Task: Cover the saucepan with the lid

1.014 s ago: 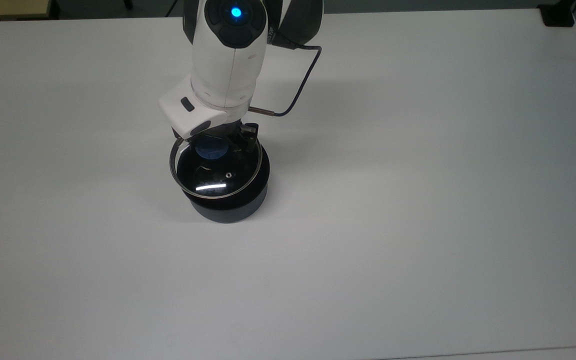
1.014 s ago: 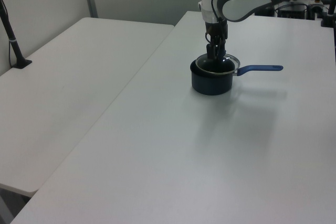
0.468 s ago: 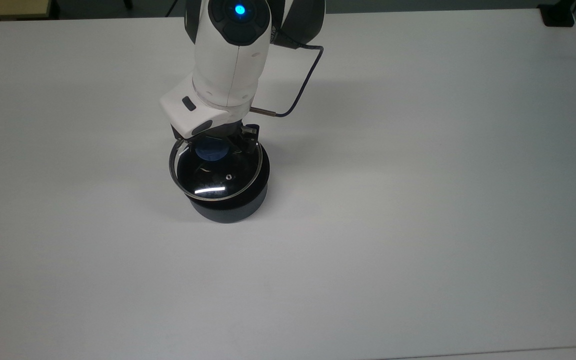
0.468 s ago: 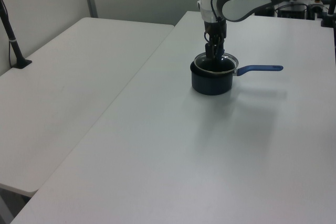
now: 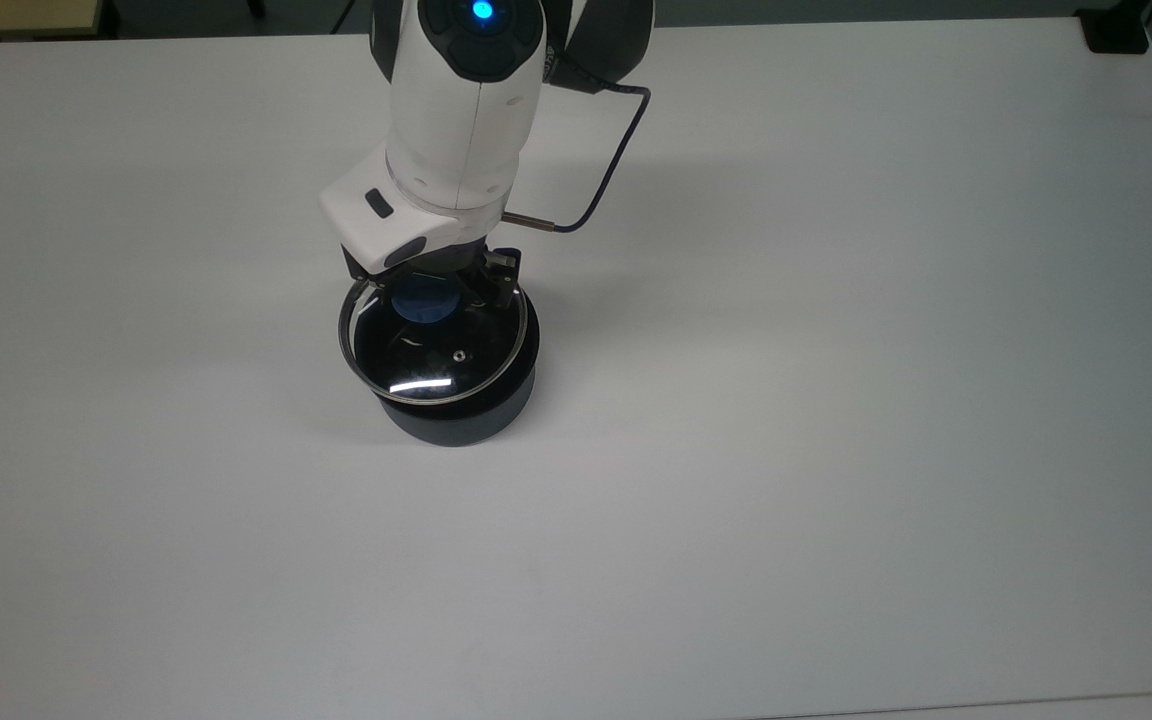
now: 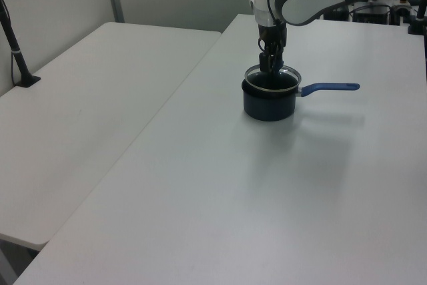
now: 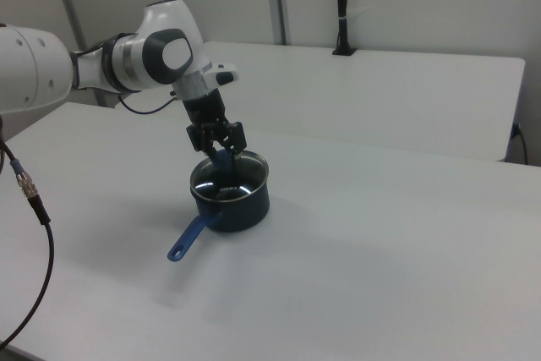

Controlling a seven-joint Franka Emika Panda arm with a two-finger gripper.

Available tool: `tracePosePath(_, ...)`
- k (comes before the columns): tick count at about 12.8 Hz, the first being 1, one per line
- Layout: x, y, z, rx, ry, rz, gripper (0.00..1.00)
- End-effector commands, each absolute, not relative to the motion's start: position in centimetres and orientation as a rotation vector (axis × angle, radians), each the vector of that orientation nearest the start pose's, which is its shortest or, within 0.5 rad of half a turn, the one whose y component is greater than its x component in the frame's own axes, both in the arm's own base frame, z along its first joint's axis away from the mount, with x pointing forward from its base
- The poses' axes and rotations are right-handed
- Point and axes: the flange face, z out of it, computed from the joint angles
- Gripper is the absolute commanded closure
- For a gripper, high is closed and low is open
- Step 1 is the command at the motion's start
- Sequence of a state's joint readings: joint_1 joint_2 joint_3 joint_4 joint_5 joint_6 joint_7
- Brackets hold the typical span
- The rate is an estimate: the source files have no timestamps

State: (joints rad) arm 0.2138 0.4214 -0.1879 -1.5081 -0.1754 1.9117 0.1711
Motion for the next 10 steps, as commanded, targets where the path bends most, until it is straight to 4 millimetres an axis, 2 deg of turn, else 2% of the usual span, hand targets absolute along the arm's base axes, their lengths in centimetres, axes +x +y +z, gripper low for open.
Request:
tracePosePath(1,68.2,3.0,41.9,-3.404,0.128,-0.041,0.51)
tracePosePath(10,68.5,4.2,41.5,-3.401,0.151,-0.078,0.51)
